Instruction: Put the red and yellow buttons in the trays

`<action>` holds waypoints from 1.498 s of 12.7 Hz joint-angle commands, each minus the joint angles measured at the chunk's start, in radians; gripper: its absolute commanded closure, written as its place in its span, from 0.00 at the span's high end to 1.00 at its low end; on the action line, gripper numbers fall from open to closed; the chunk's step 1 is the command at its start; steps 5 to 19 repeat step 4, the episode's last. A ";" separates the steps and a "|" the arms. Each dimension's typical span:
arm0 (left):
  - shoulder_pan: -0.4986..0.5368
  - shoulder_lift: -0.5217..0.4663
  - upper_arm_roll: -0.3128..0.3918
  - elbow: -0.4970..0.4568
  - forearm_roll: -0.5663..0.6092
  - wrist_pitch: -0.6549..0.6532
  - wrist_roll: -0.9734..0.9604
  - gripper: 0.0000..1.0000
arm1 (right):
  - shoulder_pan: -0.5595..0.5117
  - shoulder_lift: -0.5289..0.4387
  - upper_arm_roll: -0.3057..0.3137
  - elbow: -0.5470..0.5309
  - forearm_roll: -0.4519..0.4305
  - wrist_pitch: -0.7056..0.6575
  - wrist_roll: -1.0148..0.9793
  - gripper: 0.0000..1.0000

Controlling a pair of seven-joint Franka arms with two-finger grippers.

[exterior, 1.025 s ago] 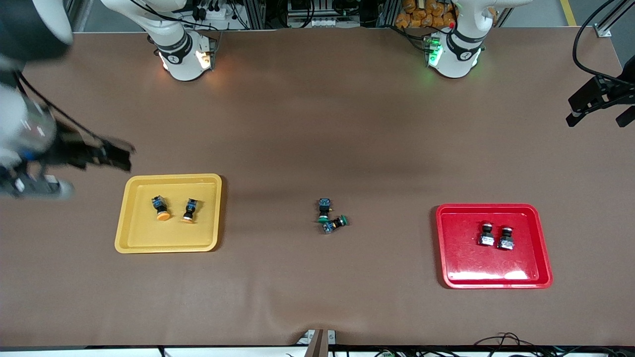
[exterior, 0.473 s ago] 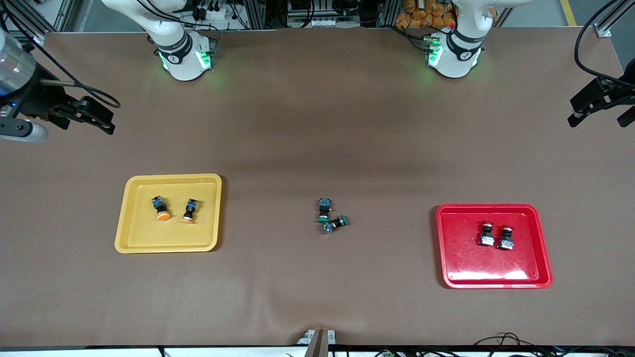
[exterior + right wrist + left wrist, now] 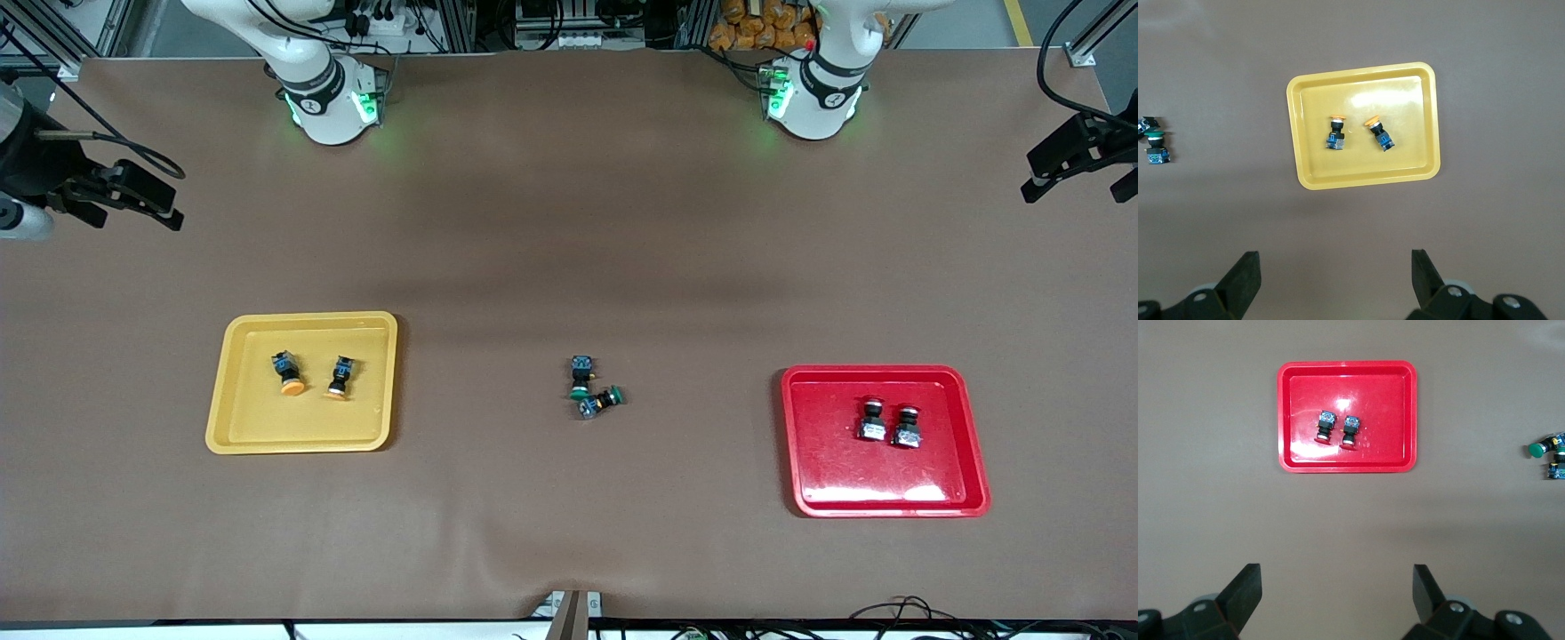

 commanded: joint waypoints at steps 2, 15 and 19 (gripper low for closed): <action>0.009 0.017 -0.005 0.032 -0.015 -0.023 -0.002 1.00 | 0.029 -0.035 -0.006 -0.039 -0.067 0.017 -0.088 1.00; 0.009 0.019 -0.005 0.039 -0.017 -0.024 -0.007 1.00 | 0.026 -0.035 -0.006 -0.039 -0.067 0.015 -0.089 1.00; 0.009 0.019 -0.005 0.039 -0.017 -0.024 -0.007 1.00 | 0.026 -0.035 -0.006 -0.039 -0.067 0.015 -0.089 1.00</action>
